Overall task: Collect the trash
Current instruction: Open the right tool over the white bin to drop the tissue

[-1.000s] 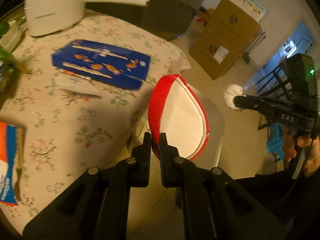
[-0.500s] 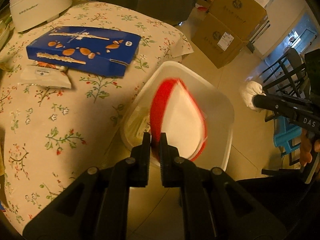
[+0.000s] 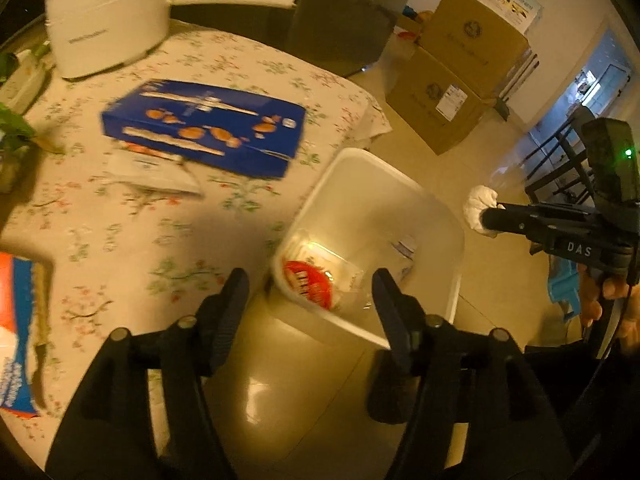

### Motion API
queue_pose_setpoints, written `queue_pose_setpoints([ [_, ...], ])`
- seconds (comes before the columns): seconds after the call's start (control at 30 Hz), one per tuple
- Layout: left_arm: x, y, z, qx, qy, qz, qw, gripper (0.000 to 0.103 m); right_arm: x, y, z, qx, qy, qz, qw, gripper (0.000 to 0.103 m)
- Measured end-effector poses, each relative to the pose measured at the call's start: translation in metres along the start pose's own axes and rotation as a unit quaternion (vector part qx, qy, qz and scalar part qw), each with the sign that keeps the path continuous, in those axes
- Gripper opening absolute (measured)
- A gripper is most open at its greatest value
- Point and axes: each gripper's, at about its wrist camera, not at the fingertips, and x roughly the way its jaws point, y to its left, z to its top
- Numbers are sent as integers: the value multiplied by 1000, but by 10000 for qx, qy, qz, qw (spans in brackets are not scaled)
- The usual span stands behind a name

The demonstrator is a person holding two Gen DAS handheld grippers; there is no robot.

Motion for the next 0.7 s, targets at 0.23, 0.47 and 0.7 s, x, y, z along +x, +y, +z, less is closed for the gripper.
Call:
queue_pose_setpoints([
  [0.23, -22, 15, -8, -72, -114, 100, 9999, 80, 6, 5, 0, -28, 89, -41, 9999, 16],
  [0.47, -33, 28, -16, -167, -159, 218, 9995, 96, 13, 9, 2, 54, 176, -49, 9998, 19],
  [0.7, -47, 37, -24, -175, -276, 313, 9990, 102, 13, 7, 8, 490, 131, -72, 9987, 70],
])
